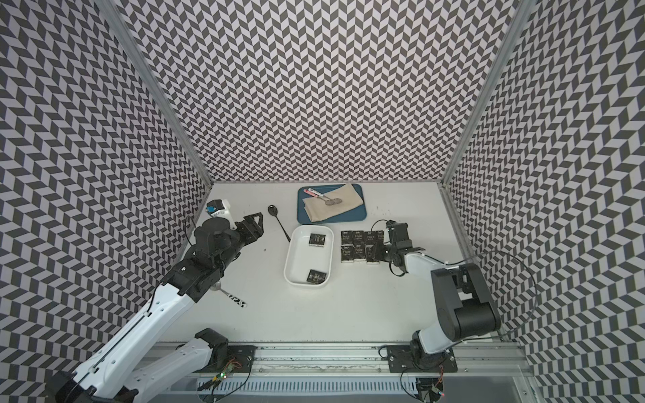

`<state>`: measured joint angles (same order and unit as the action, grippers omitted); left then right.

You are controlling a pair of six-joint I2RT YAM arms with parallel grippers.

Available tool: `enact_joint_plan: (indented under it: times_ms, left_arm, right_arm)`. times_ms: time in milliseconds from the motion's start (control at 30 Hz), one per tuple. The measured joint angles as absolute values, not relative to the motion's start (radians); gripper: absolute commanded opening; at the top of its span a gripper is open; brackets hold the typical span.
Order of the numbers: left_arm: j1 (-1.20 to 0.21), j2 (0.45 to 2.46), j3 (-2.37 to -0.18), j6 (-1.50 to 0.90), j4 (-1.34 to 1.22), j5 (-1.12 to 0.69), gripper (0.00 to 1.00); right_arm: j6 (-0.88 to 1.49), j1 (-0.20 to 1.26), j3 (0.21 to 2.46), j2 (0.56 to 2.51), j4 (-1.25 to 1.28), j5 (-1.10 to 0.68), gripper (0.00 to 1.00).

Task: Take the pocket tissues out of the storage box
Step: Place the pocket tissues at the center of the board.

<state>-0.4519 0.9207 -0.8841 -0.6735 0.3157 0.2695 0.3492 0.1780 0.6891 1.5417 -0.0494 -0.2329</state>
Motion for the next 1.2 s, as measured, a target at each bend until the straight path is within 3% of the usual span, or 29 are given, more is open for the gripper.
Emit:
enact_joint_plan:
  times_ms: [700,1200]
  left_arm:
    - [-0.452,0.921,-0.884,-0.675,0.316,0.275,0.71]
    - [-0.471,0.921,-0.884,-0.678,0.315,0.275,0.71]
  right_arm:
    - [0.348,0.178,0.657,1.469,-0.078,-0.214,0.41]
    - [0.356,0.178,0.619,1.503,-0.046,-0.213,0.34]
